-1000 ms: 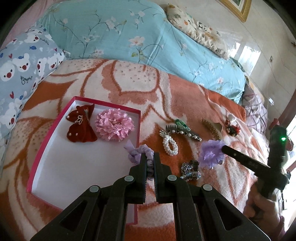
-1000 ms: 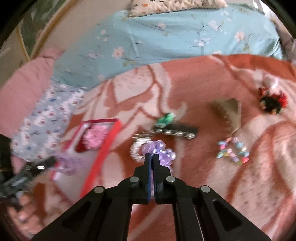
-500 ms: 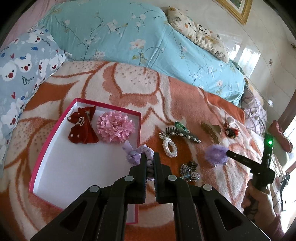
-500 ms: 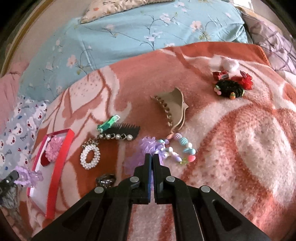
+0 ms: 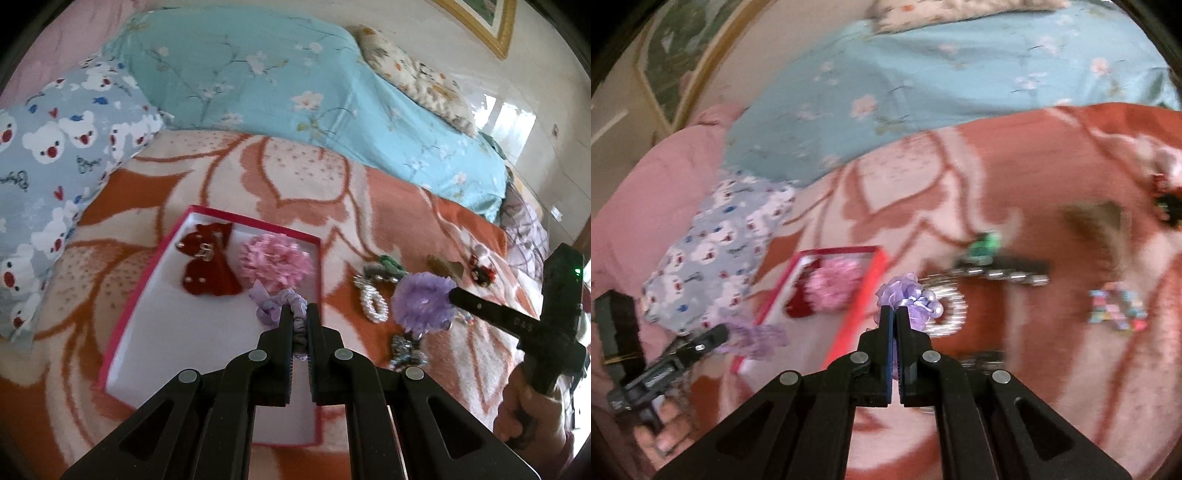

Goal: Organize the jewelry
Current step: 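Carry lavender scrunchie with left tool while right tool carries purple scrunchie into box, then open the left tool in the box while the right tool opens, releasing both scrunchies, then grasp pearl oval clip with left tool while right tool grasps pastel bead bracelet, then carry pearl clip with left tool while right tool carries bead bracelet over box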

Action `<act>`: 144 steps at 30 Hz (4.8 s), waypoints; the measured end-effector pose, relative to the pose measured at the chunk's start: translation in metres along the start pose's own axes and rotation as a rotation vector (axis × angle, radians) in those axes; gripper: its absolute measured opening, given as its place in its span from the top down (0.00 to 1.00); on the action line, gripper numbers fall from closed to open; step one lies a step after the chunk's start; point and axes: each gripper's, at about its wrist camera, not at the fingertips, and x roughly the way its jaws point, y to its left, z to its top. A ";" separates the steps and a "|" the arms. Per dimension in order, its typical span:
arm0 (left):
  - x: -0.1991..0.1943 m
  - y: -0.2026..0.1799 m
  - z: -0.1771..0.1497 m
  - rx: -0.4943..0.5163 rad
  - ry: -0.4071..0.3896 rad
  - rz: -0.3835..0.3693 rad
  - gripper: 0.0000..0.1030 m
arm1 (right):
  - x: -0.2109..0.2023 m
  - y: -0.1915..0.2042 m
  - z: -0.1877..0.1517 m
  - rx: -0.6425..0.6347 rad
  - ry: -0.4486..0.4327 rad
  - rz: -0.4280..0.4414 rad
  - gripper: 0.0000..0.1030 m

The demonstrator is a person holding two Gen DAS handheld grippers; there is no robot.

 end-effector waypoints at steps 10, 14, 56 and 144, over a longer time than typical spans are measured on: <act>0.019 0.035 0.007 -0.042 0.010 0.077 0.95 | 0.067 0.071 -0.010 -0.037 0.102 0.161 0.99; 0.036 0.049 0.009 -0.062 0.017 0.084 0.95 | 0.096 0.083 -0.014 -0.046 0.138 0.179 0.99; 0.043 0.038 -0.008 -0.037 0.059 0.208 0.45 | 0.071 0.029 -0.021 -0.007 0.138 0.040 0.58; 0.133 -0.107 0.007 0.124 0.155 -0.009 0.89 | -0.036 -0.112 -0.003 0.040 0.001 -0.257 0.89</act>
